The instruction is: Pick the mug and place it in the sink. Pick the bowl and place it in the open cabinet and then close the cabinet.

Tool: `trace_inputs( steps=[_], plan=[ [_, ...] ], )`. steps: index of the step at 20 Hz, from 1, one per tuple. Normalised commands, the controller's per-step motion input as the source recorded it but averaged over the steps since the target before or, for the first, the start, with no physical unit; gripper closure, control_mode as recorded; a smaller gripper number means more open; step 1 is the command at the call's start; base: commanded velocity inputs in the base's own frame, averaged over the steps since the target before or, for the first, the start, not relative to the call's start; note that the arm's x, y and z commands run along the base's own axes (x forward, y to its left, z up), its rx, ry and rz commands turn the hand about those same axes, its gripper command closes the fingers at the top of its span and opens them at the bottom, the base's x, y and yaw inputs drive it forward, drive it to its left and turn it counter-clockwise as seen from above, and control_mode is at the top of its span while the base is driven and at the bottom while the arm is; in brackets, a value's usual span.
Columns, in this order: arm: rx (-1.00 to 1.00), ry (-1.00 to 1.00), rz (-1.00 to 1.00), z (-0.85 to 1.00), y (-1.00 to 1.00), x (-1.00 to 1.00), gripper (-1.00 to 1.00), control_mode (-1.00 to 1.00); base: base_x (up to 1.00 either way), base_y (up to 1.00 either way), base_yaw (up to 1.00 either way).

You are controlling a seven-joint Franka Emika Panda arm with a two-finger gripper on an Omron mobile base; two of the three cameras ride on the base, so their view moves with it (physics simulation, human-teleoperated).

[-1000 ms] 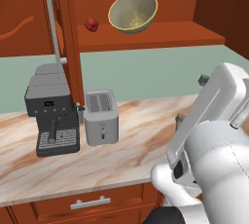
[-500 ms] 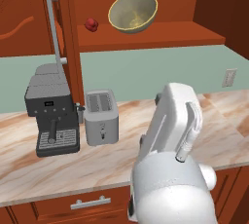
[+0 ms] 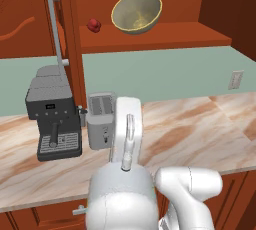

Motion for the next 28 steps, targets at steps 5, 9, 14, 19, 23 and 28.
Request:
trace_inputs(
  steps=[5,9,14,19,23,28],
  plan=[
    [0.0,0.0,0.01,-0.21,0.38,0.65,-1.0,-1.0,0.0,0.0,0.0],
    [0.0,0.0,0.01,-0.17,0.42,0.79,-1.0,-1.0,0.0,0.0,0.0],
    [0.0,0.0,0.0,-0.18,0.48,0.8,-1.0,-1.0,0.0,0.0,0.0],
    [0.0,0.0,0.0,-0.21,0.57,0.79,-1.0,-1.0,0.0,0.0,0.0],
    [0.0,0.0,0.0,-0.27,0.83,0.4,-1.0,-1.0,0.0,0.0,0.0],
    [0.0,0.0,0.0,-0.09,0.49,0.34,-1.0,-1.0,0.0,0.0,0.0]
  ],
)
